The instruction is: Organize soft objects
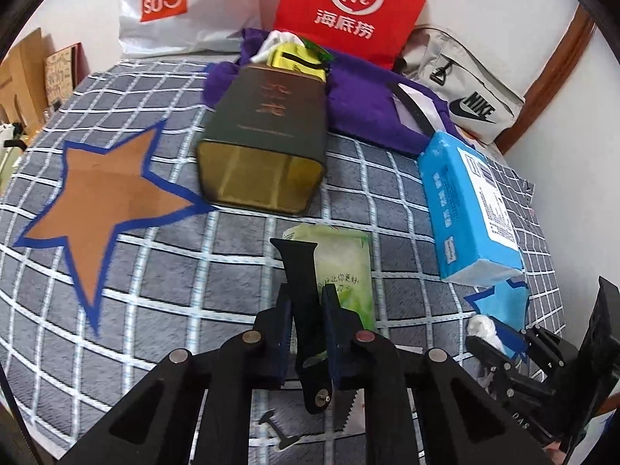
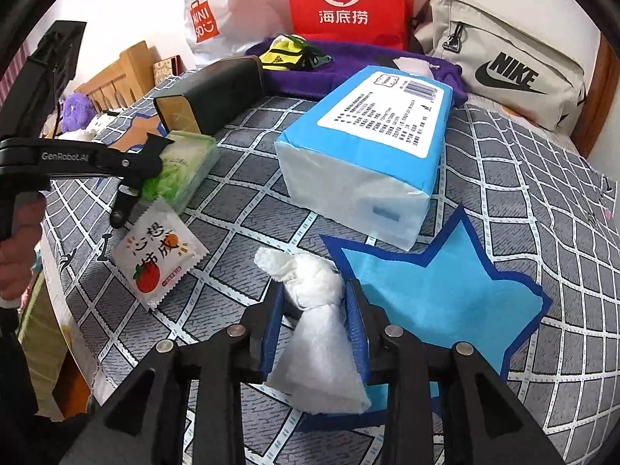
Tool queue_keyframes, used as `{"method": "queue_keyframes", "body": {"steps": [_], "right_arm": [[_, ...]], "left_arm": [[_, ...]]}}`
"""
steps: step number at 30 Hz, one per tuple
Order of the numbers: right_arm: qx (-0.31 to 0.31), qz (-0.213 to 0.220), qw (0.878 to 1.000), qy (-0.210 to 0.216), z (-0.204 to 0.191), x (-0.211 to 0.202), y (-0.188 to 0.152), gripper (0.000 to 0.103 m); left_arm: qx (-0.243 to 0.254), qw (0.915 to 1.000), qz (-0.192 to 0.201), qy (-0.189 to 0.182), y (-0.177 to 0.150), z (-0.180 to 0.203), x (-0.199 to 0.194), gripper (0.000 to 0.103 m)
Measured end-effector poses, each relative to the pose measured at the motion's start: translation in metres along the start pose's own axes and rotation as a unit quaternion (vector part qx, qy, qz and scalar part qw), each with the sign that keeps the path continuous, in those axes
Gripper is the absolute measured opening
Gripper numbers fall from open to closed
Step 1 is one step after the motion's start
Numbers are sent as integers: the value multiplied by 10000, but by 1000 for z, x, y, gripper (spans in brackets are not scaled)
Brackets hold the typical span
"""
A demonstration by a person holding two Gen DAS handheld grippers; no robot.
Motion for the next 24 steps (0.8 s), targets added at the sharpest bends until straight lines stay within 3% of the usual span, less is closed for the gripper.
{"method": "queue_keyframes", "body": {"steps": [10, 14, 20, 24], "right_arm": [[-14, 26, 10000, -89, -1, 1, 0, 30], [-135, -8, 9997, -198, -3, 2, 0, 31], [-157, -44, 9995, -277, -4, 2, 0, 31], [-161, -71, 9994, -311, -5, 2, 0, 31]], "left_arm": [[-514, 9982, -20, -306, -3, -41, -9, 14], [-409, 9988, -37, -283, -5, -42, -9, 15], [-160, 9999, -13, 60, -9, -41, -10, 15], [100, 9983, 88, 572, -8, -46, -13, 16]]}}
Point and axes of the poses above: each gripper's, at about its wrist camera, not at the fingertips, and x roughly the way its jaws point, z to its right, y to its top, the point moved 8 cm from there along x, roughly the way its jaws point, and after that the axes turned 1 degree about -x, right-handed, at the moved point
